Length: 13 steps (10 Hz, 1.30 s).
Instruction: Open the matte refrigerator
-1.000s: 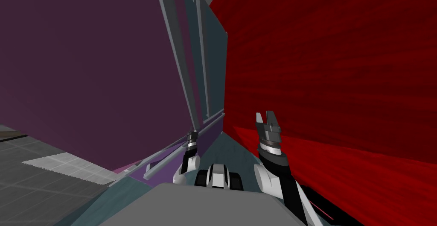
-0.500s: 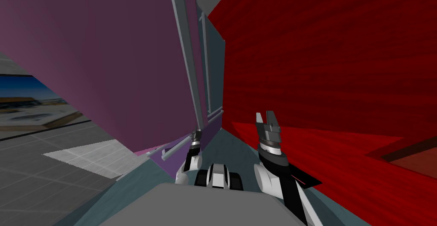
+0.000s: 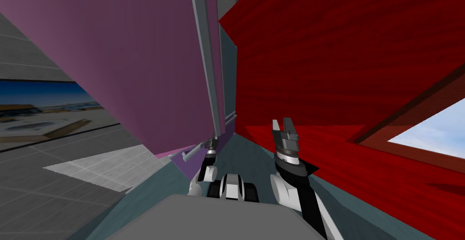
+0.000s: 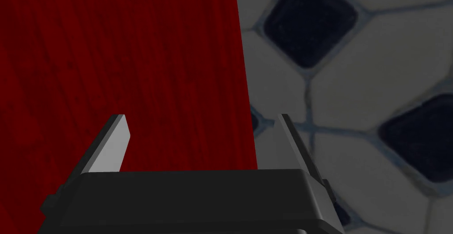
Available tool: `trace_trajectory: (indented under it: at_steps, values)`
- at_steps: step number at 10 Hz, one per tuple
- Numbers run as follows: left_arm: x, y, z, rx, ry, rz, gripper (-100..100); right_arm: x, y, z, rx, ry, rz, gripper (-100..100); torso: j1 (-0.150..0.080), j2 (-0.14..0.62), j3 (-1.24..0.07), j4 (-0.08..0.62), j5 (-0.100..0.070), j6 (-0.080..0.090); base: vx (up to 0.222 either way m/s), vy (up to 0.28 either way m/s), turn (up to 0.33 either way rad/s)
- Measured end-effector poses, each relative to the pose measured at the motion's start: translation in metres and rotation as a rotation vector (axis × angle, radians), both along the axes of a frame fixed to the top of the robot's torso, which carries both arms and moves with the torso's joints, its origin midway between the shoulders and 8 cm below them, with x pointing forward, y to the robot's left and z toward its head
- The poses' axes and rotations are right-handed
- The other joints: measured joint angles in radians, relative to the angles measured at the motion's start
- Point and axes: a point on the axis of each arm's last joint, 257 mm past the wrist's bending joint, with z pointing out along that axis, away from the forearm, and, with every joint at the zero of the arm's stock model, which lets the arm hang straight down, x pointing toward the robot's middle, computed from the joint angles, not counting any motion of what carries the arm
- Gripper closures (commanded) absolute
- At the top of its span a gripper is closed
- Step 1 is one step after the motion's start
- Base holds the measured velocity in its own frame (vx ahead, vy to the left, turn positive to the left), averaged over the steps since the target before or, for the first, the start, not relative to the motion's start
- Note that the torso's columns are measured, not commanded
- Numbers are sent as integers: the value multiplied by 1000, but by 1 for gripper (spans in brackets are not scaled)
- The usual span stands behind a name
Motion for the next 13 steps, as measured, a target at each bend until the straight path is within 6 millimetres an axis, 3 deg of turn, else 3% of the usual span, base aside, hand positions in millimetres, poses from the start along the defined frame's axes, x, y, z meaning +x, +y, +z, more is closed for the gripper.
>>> trace_trajectory:
  at_steps: [6, 8, 13]
  values:
    - [0, -54, -1, 1, 1, -158, 100, 0, 0, 0, 0, 0, 0, 0, -4, -2, -2, 1, -1, 4, -180, 107, -118]
    - [-4, -61, -4, 3, 9, -187, 100, 0, 0, 0, 0, 0, 0, 0, 1, -5, -4, 0, 0, 2, -165, 174, -186]
    - [-16, -106, -2, 2, 3, -335, 100, 0, 0, 0, 0, 0, 0, 0, 0, -2, -2, 3, -1, -1, -179, 158, -147]
